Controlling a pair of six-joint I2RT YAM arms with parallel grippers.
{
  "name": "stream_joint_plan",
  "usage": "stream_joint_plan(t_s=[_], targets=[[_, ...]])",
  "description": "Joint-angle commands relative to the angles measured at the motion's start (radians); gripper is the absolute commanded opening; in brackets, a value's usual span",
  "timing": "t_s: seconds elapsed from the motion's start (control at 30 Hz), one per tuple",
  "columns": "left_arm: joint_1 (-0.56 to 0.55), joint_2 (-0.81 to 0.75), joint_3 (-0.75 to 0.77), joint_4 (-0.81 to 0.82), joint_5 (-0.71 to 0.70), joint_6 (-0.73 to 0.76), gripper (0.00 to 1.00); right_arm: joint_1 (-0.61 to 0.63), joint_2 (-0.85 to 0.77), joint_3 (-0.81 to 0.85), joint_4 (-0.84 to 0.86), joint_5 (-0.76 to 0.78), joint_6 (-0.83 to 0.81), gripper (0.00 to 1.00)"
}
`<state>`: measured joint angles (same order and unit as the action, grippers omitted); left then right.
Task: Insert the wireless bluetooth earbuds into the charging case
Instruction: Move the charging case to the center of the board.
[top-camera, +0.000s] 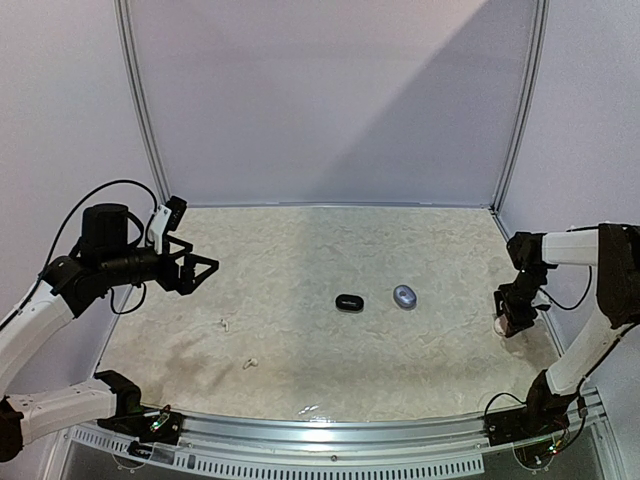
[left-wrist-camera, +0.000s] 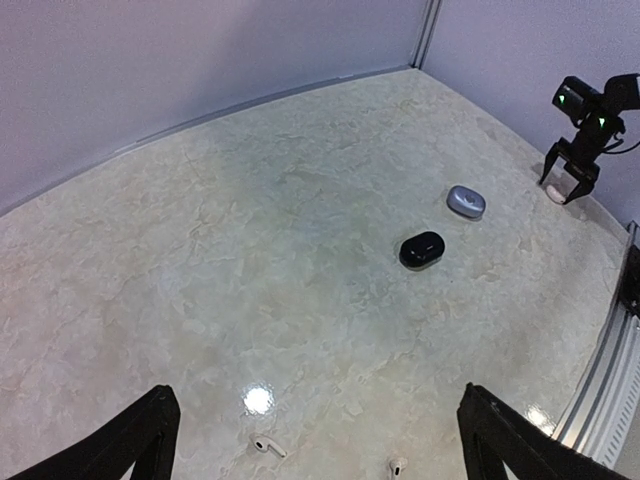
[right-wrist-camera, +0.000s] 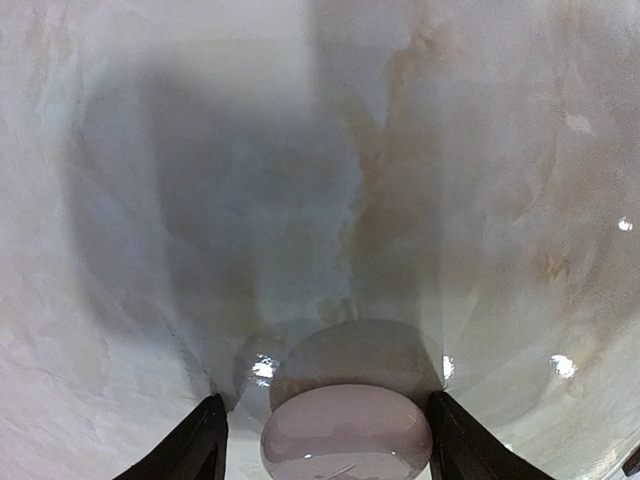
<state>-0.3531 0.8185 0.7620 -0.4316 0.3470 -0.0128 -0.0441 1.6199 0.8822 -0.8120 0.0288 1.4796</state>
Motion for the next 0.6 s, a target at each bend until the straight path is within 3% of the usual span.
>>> stream_joint_plan(t_s=[0.0,0.33,0.57], targets=[[0.014,-0.004,-0.010,0.000,-0.005,0.011,0.99,0.013,0.023,0.030,0.032,-0.018,-0.014,0.68],[0.013,0.000,-0.014,0.001,-0.003,0.011,0.99,0.020,0.034,0.043,0.029,-0.018,-0.037,0.52],[0.014,0.003,-0.015,0.008,-0.002,0.028,0.99,0.054,0.049,0.068,0.019,-0.049,-0.042,0.51]])
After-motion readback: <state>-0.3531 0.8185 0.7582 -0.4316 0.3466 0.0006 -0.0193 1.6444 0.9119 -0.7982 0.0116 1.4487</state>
